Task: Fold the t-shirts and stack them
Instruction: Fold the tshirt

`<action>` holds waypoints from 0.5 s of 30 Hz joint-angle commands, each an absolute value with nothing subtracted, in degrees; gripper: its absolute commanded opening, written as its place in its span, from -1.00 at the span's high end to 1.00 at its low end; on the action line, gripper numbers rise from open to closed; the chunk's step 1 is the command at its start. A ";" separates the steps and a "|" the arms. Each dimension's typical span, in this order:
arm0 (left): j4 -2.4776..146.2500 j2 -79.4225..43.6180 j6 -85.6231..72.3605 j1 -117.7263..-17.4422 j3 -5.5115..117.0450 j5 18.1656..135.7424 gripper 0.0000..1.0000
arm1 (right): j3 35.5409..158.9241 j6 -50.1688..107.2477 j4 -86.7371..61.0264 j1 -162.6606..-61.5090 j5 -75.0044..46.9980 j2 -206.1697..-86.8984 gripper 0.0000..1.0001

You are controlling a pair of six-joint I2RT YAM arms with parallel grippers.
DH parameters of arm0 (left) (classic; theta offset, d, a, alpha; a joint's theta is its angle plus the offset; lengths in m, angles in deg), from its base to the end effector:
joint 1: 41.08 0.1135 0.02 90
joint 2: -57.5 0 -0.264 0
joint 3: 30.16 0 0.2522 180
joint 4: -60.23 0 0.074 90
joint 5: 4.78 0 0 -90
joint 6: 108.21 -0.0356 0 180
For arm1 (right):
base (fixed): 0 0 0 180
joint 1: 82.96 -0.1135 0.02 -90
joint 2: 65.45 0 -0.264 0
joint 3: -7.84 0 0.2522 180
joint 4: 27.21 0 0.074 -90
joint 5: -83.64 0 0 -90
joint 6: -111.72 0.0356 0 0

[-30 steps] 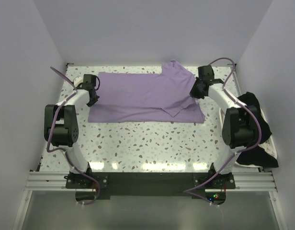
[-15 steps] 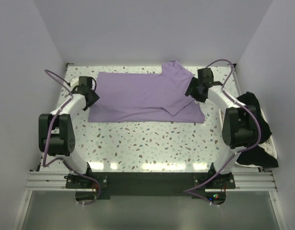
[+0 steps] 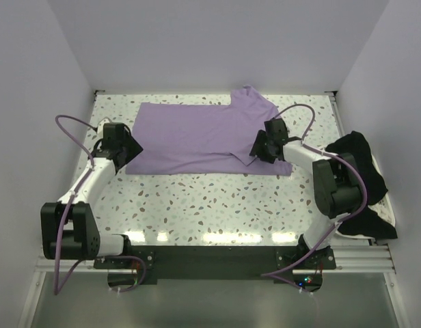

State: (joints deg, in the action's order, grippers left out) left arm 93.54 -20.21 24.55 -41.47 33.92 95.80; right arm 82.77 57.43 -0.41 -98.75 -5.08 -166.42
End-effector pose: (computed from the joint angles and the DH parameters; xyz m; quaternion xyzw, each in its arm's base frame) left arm 0.2834 0.0046 0.2324 -0.3663 0.8514 -0.0546 0.3714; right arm 0.3496 0.0980 0.1746 0.1674 0.9329 0.1289 0.2916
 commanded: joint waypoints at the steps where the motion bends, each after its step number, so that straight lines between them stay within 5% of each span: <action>1: 92.71 -15.89 20.03 -41.08 33.87 92.78 -0.26 | 82.42 60.92 -7.03 -99.65 -5.04 -166.61 -0.05; 15: 94.38 -12.02 14.49 -41.08 33.61 90.84 -0.28 | 80.75 63.12 -7.39 -100.80 -3.37 -167.50 0.10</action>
State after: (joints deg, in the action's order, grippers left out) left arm 94.61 -13.85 17.16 -41.47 33.84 92.00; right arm 81.19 61.89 -5.40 -100.59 -4.76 -168.19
